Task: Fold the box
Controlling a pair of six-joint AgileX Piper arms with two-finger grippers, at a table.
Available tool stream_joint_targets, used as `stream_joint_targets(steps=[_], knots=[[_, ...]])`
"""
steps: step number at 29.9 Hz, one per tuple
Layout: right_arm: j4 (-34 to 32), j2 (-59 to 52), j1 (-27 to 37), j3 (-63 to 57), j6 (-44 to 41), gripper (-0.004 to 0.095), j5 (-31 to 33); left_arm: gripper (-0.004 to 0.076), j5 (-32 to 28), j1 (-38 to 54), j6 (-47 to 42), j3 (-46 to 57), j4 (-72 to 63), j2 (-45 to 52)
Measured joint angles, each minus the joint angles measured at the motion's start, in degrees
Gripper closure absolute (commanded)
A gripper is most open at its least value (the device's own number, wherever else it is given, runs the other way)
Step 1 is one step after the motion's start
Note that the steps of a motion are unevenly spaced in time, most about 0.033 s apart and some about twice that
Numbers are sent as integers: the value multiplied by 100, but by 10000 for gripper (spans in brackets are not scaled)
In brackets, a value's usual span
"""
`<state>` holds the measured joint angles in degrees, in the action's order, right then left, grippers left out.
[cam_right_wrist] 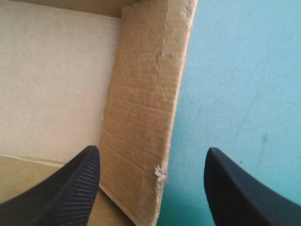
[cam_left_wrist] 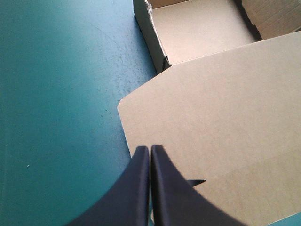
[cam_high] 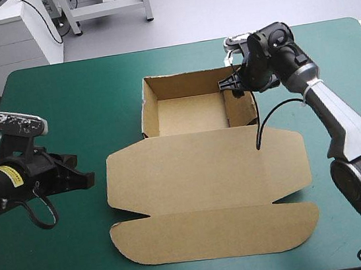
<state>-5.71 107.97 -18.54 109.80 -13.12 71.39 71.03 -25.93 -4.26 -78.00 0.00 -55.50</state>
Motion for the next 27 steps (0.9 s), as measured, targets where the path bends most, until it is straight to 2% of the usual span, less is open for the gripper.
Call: stream_joint_targets(steps=[8, 20, 24, 27], knots=[[-9, 67, 0, -773, -2, 314, -22, 732, 0, 0, 0, 0, 0, 0], [360, 415, 0, -985, 16, 360, -296, 732, 0, 0, -6, 80, 0, 127], [376, 446, 0, -990, 45, 449, -342, 732, -19, 0, -141, 440, 170, 565], [376, 446, 0, -995, 114, 619, -361, 732, -124, 0, -232, 964, 264, 1050]])
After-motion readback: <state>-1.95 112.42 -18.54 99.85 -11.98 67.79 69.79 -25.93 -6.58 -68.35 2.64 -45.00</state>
